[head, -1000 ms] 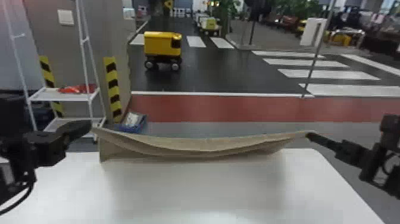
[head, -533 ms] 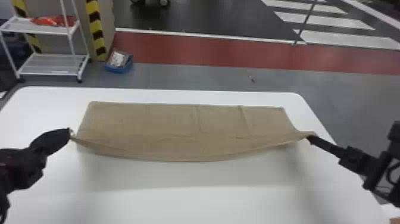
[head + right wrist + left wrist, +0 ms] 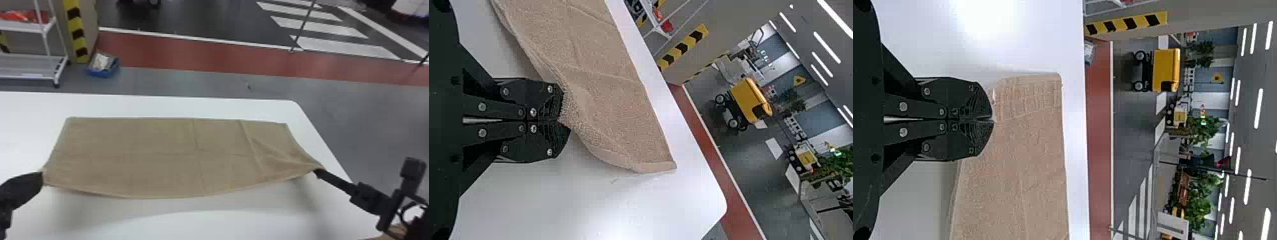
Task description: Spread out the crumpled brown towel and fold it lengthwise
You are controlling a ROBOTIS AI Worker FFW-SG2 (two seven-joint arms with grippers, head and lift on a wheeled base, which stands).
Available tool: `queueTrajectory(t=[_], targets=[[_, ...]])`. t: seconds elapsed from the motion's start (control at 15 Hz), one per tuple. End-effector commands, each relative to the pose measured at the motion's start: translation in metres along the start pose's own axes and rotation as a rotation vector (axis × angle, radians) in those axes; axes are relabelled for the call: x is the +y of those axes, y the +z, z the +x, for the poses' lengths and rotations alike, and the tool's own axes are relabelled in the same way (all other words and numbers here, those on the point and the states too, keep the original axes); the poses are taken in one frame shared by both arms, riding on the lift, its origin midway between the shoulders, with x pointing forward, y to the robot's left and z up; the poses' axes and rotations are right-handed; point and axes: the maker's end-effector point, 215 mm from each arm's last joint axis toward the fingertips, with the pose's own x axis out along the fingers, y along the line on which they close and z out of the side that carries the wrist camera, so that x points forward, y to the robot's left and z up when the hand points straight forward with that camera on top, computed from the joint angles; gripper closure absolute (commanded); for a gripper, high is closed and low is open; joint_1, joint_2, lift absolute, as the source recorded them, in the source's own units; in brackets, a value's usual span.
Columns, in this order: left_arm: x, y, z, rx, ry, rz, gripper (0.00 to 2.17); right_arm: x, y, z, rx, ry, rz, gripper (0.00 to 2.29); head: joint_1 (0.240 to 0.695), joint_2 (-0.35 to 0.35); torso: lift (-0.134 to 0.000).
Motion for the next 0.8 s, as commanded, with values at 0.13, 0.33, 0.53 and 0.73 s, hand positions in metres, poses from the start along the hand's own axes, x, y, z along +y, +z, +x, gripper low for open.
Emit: queueTrajectory(t=[0.13,0.33,0.53,0.73], targets=[[0.01,0.0,-0.013,0.033,0.033,0.019,1.35,-0.015,0.014,-0.001,-0.02,-0.034,-0.005,1.66,0.695,-0.283,-0.123],[0.014,-0.005,-0.021,0.058,0.05,0.022,1.35,-0.022,0.02,-0.006,-0.033,-0.052,-0.007,1.66,0.695,-0.291,-0.123],[0.009,0.011,-0.01,0.03,0.039,0.028,1.35,-0.023,0.037,0.006,-0.045,-0.067,-0.026,1.66,0.695,-0.301,-0.123],[0.007,0.024,0.019,0.018,0.035,0.043,1.35,-0.026,0.052,0.032,-0.048,-0.075,-0.017,1.66,0.695,-0.301,-0.123]])
